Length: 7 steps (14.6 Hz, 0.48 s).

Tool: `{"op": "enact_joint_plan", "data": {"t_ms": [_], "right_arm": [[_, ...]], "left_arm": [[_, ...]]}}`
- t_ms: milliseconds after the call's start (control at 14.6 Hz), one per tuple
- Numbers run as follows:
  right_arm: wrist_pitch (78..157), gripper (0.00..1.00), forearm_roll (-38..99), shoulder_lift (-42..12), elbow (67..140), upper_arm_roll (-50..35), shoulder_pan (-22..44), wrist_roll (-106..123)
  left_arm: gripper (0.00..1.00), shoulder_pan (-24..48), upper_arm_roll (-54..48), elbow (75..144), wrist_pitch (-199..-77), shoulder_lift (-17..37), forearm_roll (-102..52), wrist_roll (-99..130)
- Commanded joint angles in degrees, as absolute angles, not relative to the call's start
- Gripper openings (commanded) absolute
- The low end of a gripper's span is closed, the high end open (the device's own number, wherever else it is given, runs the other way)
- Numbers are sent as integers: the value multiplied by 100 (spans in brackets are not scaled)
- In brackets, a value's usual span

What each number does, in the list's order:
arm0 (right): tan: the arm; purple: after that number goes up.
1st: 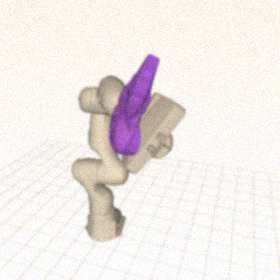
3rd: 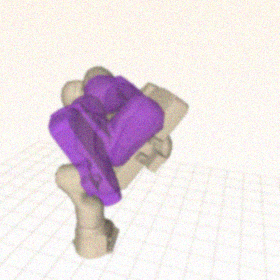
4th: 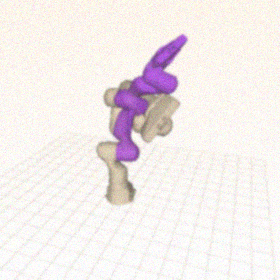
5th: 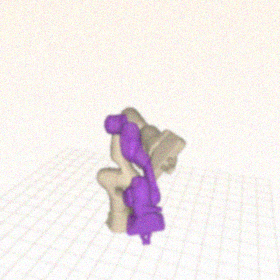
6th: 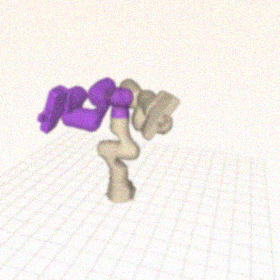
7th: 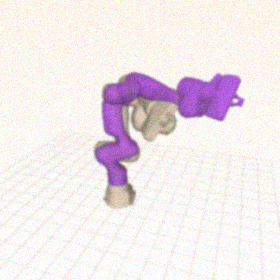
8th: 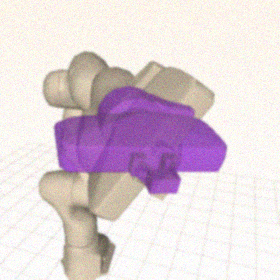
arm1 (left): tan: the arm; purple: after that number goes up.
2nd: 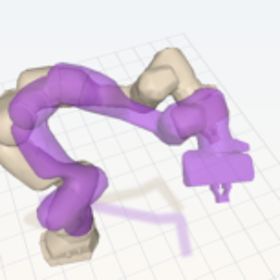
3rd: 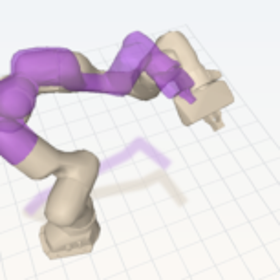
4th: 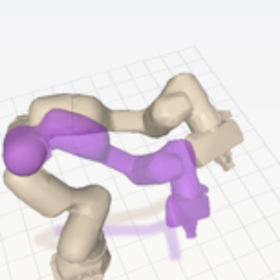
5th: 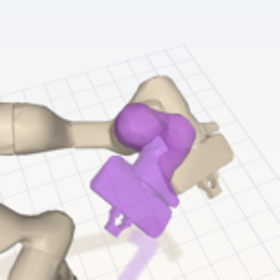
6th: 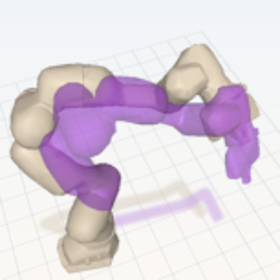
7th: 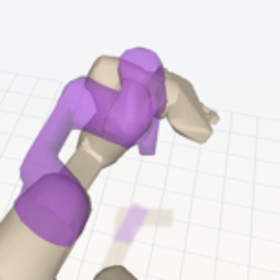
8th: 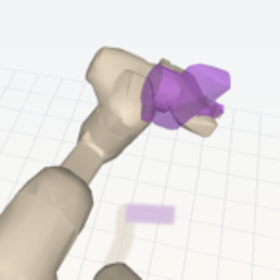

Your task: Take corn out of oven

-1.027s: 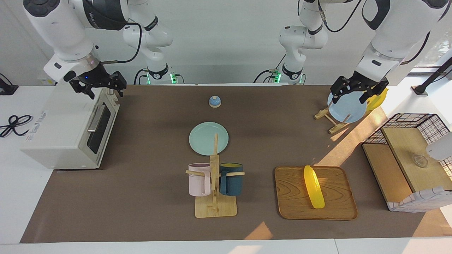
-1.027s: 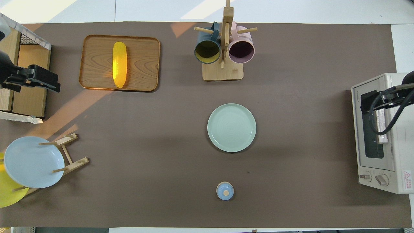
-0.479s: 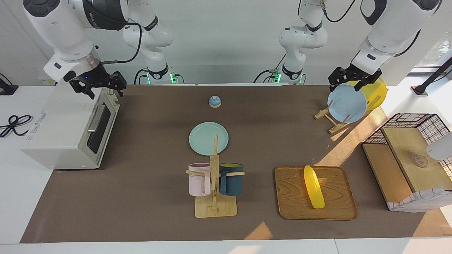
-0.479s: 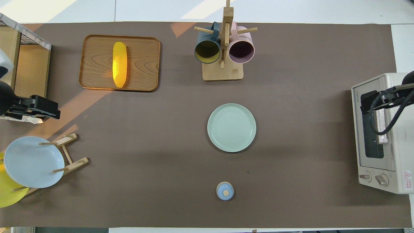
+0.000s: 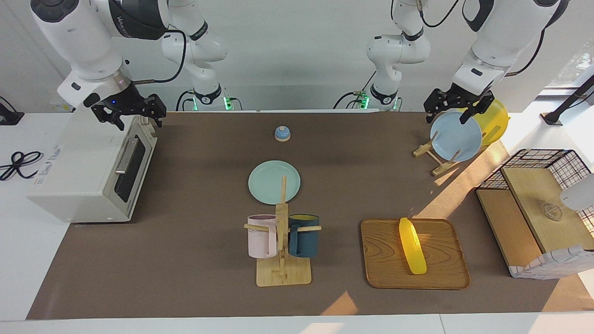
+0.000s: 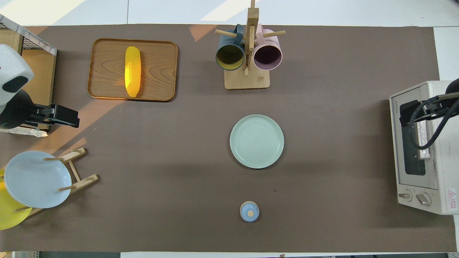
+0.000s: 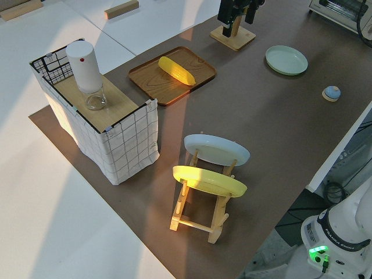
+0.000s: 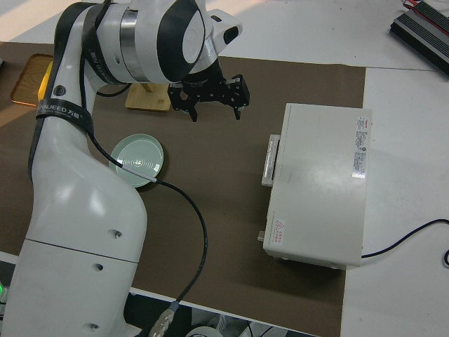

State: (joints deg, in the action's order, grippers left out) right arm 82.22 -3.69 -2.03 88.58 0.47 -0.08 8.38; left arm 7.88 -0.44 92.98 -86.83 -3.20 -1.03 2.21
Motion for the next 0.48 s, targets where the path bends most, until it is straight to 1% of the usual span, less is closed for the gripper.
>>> {"op": "enact_joint_plan", "data": {"t_ms": [0,411], "right_arm": [[8253,100,-246,-211,8815,53,-18,747],[8253,100,-246,-211,8815,53,-18,747]], "left_arm": [[100,888,26,9158,-8517,-246,0,229],[100,844,9,9219,-8517,-299,-9,176]]}}
